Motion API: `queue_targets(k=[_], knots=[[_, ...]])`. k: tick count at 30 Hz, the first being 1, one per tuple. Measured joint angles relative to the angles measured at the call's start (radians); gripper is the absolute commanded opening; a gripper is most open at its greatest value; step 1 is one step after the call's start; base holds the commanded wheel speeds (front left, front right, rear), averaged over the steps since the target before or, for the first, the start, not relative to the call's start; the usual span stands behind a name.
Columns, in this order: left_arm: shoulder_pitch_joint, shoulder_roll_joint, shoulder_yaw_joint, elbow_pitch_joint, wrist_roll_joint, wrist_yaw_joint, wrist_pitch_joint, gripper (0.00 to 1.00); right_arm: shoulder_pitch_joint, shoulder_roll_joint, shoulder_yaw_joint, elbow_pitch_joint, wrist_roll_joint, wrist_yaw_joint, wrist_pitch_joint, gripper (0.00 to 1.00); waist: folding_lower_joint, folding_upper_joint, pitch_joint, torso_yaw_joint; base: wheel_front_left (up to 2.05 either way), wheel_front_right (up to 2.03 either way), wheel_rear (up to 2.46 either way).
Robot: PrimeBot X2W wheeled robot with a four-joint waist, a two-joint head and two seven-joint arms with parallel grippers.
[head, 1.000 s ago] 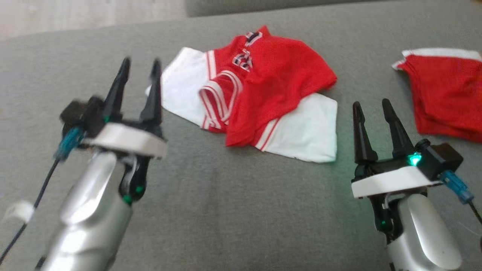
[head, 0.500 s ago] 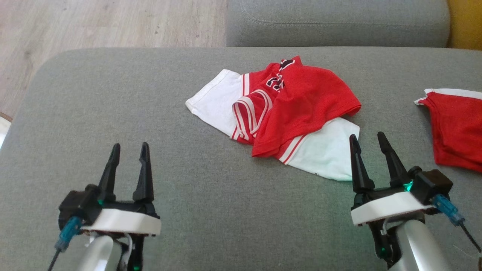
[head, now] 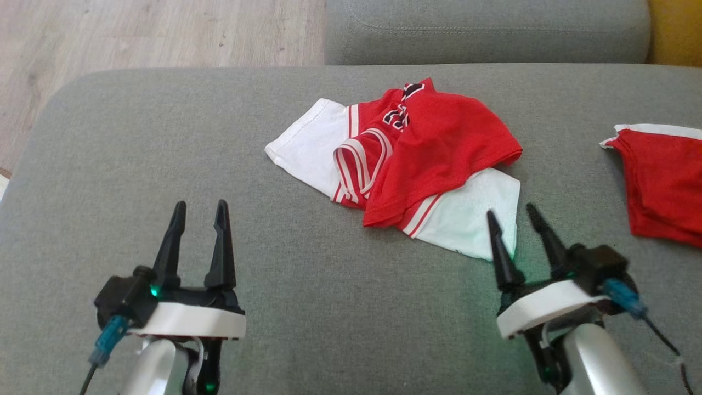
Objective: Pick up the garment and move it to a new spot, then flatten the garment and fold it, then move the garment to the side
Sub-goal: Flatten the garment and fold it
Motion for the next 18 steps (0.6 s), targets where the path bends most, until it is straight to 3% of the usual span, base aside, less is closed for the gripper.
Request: queue_targets(k=[9,18], knots=[[-0.004,-0.032,0.008,0.028,0.019,-0.027,0.0,1.0,-0.035,0.0,0.071,0.143,-0.118,0.0,0.15,1.0,0.0001,0.0,0.025,0.03,0.0,0.0,0.0],[-0.037,-0.05,0.022,0.048,0.035,-0.052,0.0,1.0,-0.131,-0.001,0.086,0.282,-0.192,0.0,0.234,1.0,0.0002,0.0,0.072,0.072,0.0,0.0,0.0]])
